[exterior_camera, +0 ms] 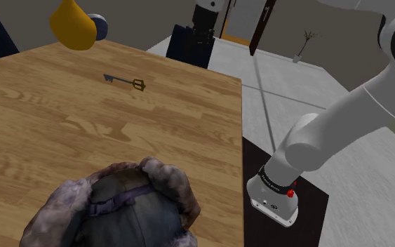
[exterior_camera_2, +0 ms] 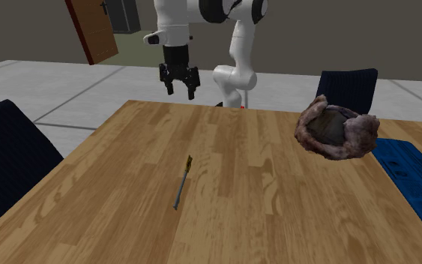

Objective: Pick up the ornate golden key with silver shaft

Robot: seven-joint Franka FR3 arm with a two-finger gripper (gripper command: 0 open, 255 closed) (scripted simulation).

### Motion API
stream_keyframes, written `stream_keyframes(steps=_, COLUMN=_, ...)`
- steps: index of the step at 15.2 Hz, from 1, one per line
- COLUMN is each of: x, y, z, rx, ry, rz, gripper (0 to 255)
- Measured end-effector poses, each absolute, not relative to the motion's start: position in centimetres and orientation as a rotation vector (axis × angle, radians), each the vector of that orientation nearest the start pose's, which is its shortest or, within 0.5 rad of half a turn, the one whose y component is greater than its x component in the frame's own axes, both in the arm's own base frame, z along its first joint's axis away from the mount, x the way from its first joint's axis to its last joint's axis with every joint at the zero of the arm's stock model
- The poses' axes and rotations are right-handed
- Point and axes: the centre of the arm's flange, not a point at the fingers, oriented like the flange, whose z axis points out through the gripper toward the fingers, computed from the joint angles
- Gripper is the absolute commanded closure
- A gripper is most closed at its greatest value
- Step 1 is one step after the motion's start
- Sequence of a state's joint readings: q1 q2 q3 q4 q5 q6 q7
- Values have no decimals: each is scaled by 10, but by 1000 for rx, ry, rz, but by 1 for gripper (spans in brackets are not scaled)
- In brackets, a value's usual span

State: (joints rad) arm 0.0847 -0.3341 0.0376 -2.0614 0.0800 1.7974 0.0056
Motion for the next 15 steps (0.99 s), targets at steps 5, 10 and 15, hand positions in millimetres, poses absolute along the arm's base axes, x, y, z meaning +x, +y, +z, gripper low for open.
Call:
stream_keyframes(steps=5, x=509, y=106, z=559, rx=-3089, ry=-316, rz=-83, gripper=0)
stream_keyframes(steps=10, x=555, y=152, z=535, rx=-3103, ry=-481, rz=-63, gripper=0)
stream_keyframes(steps=15, x=597, y=205, z=511, rx=-3107, ry=-650, rz=-42, gripper=0)
